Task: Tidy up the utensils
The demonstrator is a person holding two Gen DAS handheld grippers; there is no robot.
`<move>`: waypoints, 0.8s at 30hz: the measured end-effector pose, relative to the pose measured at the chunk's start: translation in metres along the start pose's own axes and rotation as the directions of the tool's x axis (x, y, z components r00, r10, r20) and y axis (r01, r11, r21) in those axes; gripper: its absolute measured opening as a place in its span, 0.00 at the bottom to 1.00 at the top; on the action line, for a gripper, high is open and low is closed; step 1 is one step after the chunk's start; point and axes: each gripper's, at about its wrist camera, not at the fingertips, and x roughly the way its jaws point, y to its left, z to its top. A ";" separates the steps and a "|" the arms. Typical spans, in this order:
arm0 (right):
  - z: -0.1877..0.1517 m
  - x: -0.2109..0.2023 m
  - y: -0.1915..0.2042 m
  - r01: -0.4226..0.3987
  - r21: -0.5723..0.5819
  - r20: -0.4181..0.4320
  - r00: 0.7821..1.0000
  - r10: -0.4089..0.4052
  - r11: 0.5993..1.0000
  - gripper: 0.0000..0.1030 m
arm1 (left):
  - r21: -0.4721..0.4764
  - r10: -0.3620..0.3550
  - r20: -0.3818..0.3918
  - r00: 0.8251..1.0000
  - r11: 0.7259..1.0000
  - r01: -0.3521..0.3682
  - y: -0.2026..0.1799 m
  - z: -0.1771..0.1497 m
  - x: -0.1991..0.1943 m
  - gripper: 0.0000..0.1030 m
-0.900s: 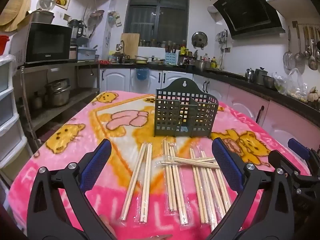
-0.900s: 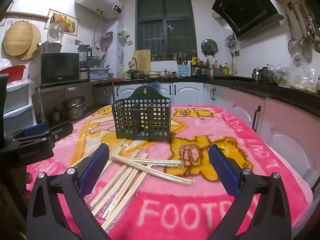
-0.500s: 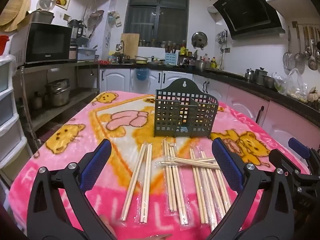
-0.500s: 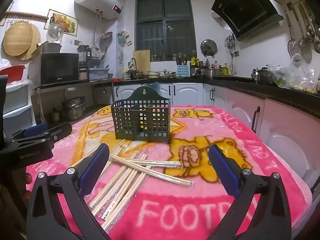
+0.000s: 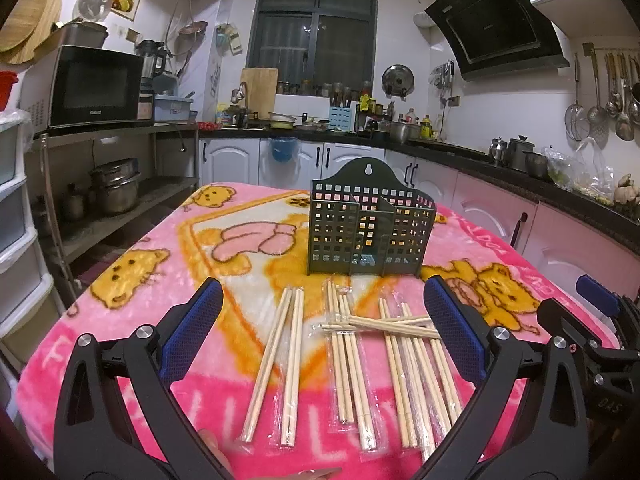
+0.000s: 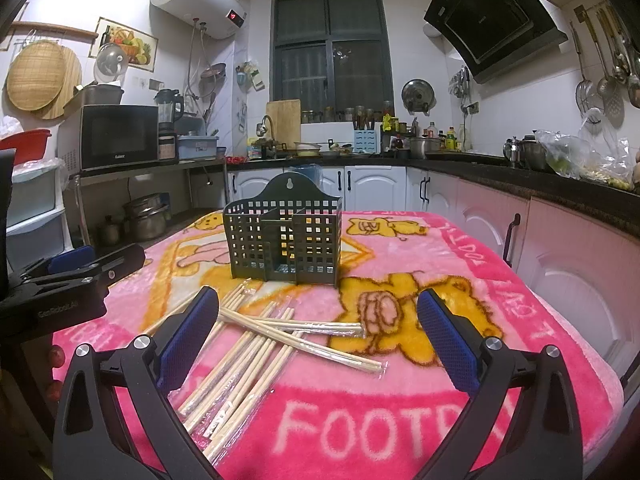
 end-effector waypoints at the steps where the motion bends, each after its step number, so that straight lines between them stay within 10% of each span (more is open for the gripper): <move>1: 0.000 0.000 0.000 0.000 0.000 -0.001 1.000 0.000 1.000 0.94 | 0.002 0.001 0.000 1.000 1.000 -0.001 0.000 0.000 0.000 0.90; 24: -0.001 0.000 0.000 -0.001 -0.002 -0.001 1.000 0.001 1.000 0.94 | 0.001 0.000 0.004 1.000 1.000 0.000 -0.001 0.000 0.003 0.90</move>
